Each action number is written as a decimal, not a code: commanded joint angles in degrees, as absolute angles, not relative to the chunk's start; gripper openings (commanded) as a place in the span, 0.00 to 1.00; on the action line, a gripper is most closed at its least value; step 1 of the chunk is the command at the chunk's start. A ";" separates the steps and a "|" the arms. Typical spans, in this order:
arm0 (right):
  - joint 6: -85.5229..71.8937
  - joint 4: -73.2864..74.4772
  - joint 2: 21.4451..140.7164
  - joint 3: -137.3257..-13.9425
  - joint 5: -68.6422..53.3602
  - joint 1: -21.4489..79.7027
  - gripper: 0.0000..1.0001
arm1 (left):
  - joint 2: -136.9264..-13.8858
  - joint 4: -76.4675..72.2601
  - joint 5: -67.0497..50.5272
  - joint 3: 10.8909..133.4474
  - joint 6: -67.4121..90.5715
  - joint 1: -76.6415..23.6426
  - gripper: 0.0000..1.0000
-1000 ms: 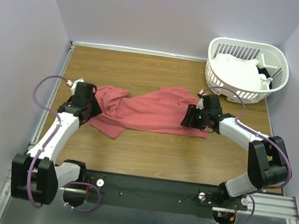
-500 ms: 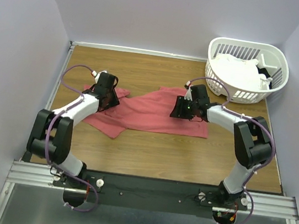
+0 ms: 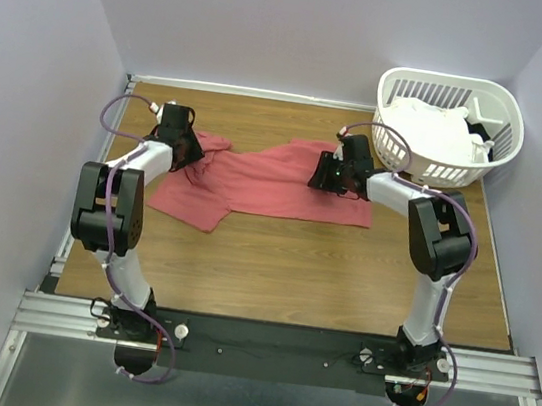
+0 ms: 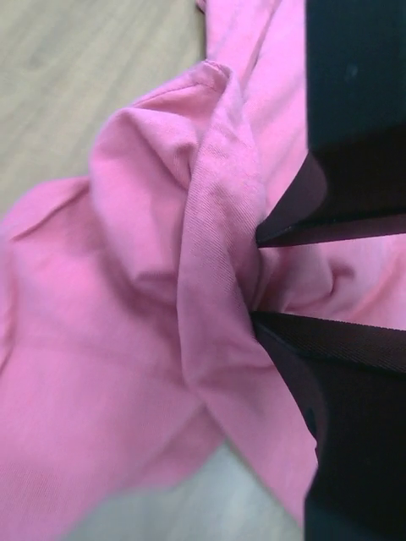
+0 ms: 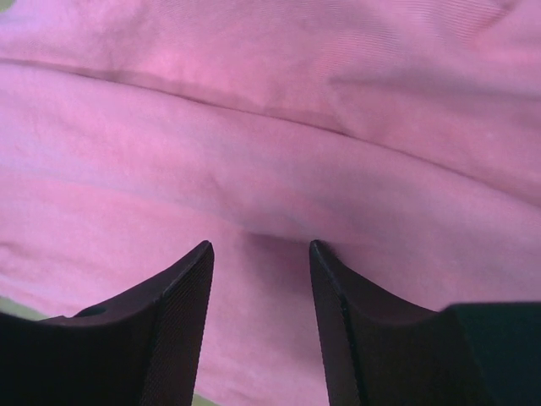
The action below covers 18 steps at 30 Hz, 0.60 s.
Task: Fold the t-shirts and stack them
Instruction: Flatten the tshirt out
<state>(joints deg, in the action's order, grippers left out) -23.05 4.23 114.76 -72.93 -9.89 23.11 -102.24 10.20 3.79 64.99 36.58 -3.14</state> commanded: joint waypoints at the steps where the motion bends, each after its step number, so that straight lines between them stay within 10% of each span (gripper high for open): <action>1: -21.71 4.92 115.15 -75.06 -6.23 22.24 0.57 | -101.00 9.75 1.85 67.59 31.74 -2.11 0.54; 9: -21.01 7.47 104.60 -68.57 -16.95 22.41 0.74 | -85.62 16.69 16.24 57.50 28.57 -2.11 0.85; 18: -22.41 10.98 91.68 -54.15 -6.43 22.41 0.81 | -84.02 19.60 19.51 50.98 27.68 -0.53 0.85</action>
